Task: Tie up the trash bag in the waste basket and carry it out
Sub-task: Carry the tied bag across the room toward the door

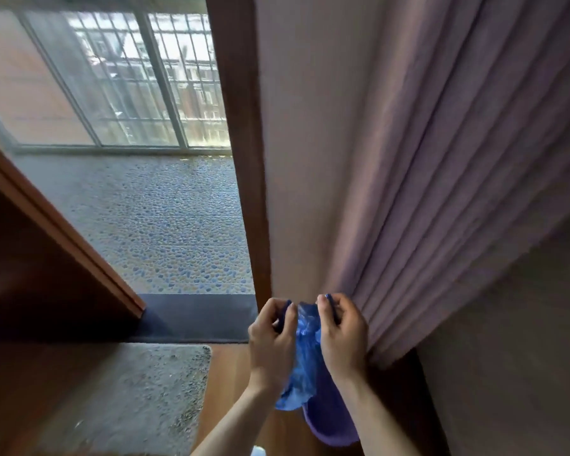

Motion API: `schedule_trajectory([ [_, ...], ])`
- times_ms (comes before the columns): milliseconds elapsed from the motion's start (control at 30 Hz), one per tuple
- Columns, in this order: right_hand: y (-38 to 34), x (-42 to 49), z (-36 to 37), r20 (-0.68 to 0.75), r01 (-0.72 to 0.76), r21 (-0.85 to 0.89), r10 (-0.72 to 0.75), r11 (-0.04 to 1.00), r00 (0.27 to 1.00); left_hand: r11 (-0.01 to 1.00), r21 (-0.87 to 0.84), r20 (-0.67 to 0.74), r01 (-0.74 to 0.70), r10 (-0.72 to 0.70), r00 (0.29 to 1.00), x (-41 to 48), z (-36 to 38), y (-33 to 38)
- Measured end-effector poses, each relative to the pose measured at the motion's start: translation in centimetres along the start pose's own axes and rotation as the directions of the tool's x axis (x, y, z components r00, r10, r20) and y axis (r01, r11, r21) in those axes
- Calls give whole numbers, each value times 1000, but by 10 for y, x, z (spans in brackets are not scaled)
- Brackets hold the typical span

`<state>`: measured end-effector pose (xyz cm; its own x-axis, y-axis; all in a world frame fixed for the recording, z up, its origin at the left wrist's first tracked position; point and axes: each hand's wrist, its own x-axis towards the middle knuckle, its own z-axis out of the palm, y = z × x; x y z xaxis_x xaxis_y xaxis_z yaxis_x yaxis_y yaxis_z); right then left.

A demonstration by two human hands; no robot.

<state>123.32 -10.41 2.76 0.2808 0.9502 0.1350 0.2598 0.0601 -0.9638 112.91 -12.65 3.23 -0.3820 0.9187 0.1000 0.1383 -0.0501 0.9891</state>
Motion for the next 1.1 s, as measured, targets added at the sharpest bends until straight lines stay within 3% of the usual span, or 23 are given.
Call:
schedule_trajectory([
  [200, -2, 5, 21, 284, 104, -4, -99, 995, 954, 996, 82, -341, 33, -3, 940, -21, -32, -6],
  [333, -12, -21, 46, 424, 132, 58, -144, 990, 894, 992, 118, -486, 52, 12, 874, -45, -62, -7],
  [567, -30, -86, 95, 653, 123, 183, -215, 975, 726, 975, 171, -716, 145, 22, 698, -96, -131, -9],
  [833, -49, -172, 165, 800, 116, 222, -249, 968, 546, 959, 197, -862, 204, 71, 501, -158, -234, -16],
  [1100, -87, -272, 243, 883, 141, 264, -298, 954, 363, 980, 89, -940, 178, 24, 342, -195, -349, -34],
])
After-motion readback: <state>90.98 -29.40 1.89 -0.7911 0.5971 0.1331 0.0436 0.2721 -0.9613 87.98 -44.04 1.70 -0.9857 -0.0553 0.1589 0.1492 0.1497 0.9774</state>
